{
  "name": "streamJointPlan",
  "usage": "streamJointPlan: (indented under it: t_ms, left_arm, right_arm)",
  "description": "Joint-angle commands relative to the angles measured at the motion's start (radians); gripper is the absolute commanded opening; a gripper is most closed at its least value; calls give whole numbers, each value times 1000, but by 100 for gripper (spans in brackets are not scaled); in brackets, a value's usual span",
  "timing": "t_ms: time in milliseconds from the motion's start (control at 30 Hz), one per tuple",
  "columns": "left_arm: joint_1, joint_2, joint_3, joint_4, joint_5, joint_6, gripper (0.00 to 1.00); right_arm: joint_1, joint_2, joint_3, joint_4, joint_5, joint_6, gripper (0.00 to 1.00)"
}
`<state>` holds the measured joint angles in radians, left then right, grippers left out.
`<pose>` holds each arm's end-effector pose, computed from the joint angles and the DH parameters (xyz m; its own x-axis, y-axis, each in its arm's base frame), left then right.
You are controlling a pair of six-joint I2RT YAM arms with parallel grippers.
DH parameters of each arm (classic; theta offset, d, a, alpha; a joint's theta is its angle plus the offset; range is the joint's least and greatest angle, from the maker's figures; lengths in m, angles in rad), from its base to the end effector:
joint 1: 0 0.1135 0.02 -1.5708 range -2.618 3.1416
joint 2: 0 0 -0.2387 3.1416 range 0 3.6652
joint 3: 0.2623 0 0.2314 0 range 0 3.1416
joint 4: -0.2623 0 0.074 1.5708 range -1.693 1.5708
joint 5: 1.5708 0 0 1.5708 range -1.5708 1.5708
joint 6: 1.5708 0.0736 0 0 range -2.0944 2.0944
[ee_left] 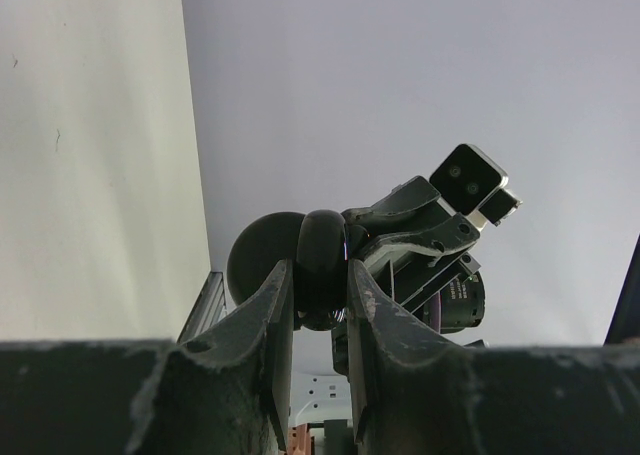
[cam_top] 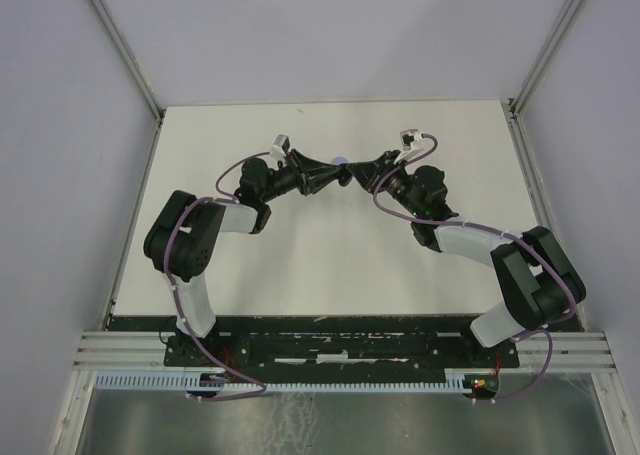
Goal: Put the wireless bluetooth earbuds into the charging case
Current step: Place the earbud in the charging case.
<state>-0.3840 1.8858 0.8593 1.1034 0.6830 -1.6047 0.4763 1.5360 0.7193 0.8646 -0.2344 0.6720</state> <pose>0.3458 -0.1898 0.1904 -0.8759 -0.4822 -0.0147 0.0416 -0.0452 -0.9981 0.3066 0.1774 0.2372 -0.3727 0.4891 -0.7886 -0.5368 0.5796 0.6131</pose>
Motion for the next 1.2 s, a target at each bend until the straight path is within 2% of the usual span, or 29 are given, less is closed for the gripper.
streamJointPlan:
  t_ms: [0, 667, 700, 767, 833, 1000, 1167]
  left_arm:
    - [-7, -45, 49, 51, 3, -29, 3]
    - [-6, -39, 58, 67, -6, -49, 3]
    - [-5, -39, 61, 66, -7, -49, 3]
    - [-5, -38, 66, 60, -8, -46, 3]
    - [-5, -38, 68, 57, -10, -43, 3]
    - [-5, -32, 68, 55, -13, -39, 3]
    - [-5, -26, 60, 48, -18, -31, 3]
  right_arm:
    - [3, 3, -6, 66, -5, -11, 1]
    - [3, -22, -17, 32, 3, -34, 1]
    - [3, -22, -14, 24, 0, -34, 4]
    - [3, -22, -12, 19, -4, -34, 25]
    - [2, -26, -10, 12, -2, -32, 33]
    - [1, -50, -17, 14, 22, -37, 67]
    - [-9, -107, -74, 113, 107, -25, 72]
